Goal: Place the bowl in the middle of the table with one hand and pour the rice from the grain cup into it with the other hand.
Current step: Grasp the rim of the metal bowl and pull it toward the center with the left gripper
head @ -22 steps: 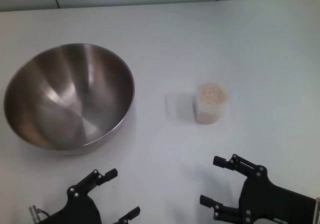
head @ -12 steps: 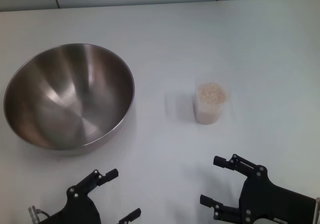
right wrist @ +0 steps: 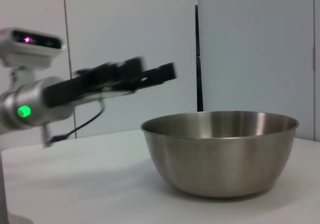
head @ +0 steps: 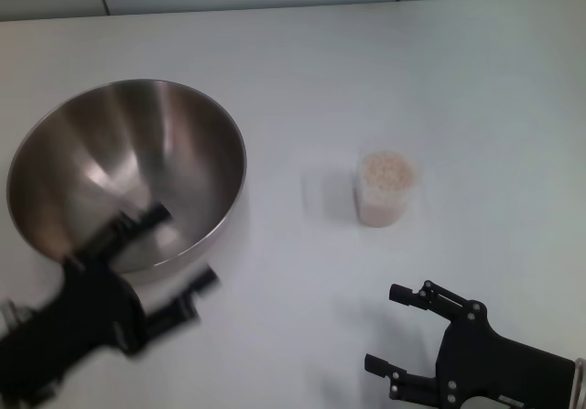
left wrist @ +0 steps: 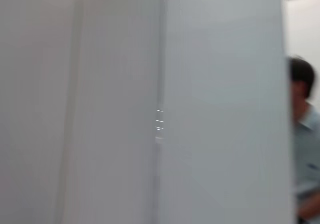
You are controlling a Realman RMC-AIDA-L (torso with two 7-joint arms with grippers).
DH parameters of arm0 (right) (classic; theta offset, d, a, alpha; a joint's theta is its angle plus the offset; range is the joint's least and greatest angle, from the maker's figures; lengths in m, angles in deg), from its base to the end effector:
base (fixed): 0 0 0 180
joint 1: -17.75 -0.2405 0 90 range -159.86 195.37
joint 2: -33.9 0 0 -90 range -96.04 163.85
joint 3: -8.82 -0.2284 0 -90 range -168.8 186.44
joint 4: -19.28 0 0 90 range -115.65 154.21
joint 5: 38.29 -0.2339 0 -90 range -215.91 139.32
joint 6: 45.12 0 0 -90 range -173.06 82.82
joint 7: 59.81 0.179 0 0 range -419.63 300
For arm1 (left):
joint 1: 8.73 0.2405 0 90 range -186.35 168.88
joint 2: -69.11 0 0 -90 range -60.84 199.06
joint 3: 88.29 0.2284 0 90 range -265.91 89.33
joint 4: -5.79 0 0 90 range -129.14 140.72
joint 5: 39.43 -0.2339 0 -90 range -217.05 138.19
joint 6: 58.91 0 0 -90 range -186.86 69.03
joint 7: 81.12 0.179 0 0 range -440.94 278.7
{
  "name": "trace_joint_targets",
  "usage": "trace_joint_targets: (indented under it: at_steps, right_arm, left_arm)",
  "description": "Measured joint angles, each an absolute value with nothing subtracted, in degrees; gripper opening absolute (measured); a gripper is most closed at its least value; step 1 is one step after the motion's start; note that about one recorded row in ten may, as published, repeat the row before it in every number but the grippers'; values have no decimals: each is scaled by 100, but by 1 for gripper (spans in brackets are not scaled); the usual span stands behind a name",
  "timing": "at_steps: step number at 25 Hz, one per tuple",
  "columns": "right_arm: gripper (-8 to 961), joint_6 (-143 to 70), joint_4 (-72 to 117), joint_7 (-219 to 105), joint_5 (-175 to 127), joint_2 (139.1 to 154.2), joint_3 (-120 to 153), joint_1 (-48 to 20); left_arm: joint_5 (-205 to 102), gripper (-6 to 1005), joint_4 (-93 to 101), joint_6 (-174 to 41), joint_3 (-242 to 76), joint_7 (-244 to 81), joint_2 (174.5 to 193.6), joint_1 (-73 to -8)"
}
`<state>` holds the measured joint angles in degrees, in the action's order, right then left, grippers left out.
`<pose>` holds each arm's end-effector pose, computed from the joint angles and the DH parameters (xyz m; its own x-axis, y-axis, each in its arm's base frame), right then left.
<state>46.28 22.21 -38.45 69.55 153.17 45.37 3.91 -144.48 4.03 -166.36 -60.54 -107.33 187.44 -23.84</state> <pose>0.2988 0.1882 -0.1033 0.7726 -0.0715 -0.6309 -0.3455 -0.8810 -0.3233 -0.2641 0.2038 -0.0518 0.5420 -0.0528 0.8387 0.4159 -0.8504 -0.3223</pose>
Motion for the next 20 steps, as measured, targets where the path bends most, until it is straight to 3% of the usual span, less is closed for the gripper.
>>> trace_joint_targets:
  at_steps: [5, 11, 20]
  right_arm:
    - [834, 4640, 2218, -3846, 6955, 15324, 4539, 384]
    - [834, 4699, 2208, -3846, 6955, 15326, 4539, 372]
    - [834, 4710, 2209, -3845, 6955, 15322, 4538, 373]
  left_arm:
    - [-14455, 862, -90, -16548, -6650, -11558, 18757, -2525]
    - [-14505, 862, -2914, -15113, -7182, -15000, 18810, -3126]
    - [-14985, 861, -5640, -13645, -4702, -18145, 18774, -2712]
